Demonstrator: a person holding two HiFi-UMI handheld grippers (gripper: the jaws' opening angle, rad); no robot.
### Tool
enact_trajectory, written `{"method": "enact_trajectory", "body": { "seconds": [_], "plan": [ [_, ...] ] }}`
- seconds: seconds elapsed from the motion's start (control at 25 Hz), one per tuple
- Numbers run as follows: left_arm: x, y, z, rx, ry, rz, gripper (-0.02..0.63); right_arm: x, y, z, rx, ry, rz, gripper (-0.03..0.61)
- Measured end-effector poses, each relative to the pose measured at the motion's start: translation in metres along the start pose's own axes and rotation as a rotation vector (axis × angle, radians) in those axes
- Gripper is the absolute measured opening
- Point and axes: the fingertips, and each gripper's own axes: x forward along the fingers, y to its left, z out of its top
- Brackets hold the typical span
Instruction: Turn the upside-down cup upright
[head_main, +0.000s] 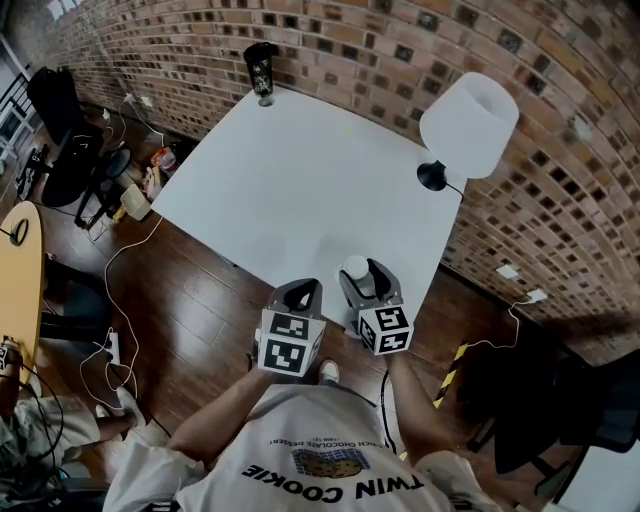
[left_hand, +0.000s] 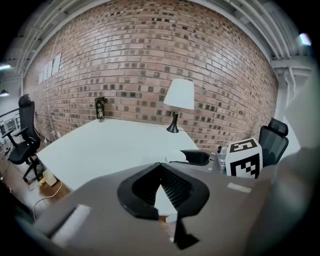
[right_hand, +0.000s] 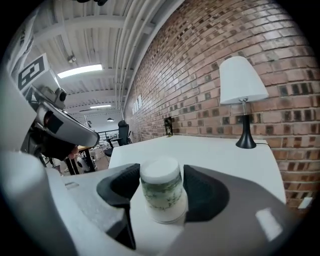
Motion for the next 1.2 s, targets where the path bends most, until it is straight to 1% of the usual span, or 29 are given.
{"method": "enact_trajectory", "body": {
  "seconds": [0.16, 0.24, 0.36, 0.52, 0.64, 0.76, 0.96, 1.2],
  "plan": [
    [0.000, -0.009, -0.001, -0.017, -0.004, 0.019, 0.003, -0.005, 0.002, 0.010, 0.024, -0.008, 0.035, 0.265],
    [-0.001, -0.015, -0.002, -0.024, -0.010, 0.029, 0.003, -0.011, 0.001, 0.017, 0.016, -0.019, 0.047, 0.265],
    [-0.006, -0.025, -0.005, -0.047, -0.030, 0.054, 0.003, -0.026, 0.005, 0.026, -0.009, -0.014, 0.066, 0.265],
    [-0.015, -0.037, -0.009, -0.066, -0.054, 0.084, 0.003, -0.049, 0.018, 0.030, -0.072, 0.043, 0.091, 0.259],
    [-0.029, -0.044, -0.013, -0.071, -0.071, 0.097, 0.003, -0.068, 0.028, 0.034, -0.052, 0.068, 0.086, 0.205],
    [-0.047, -0.050, -0.025, -0.082, -0.079, 0.108, 0.003, -0.088, 0.047, 0.035, -0.032, 0.079, 0.096, 0.150],
    [-0.081, -0.063, -0.047, -0.087, -0.083, 0.099, 0.003, -0.121, 0.086, 0.027, -0.028, 0.093, 0.105, 0.089],
    [-0.138, -0.083, -0.084, -0.083, -0.114, 0.072, 0.003, -0.169, 0.139, 0.012, -0.009, 0.082, 0.068, 0.052]
  ]
}}
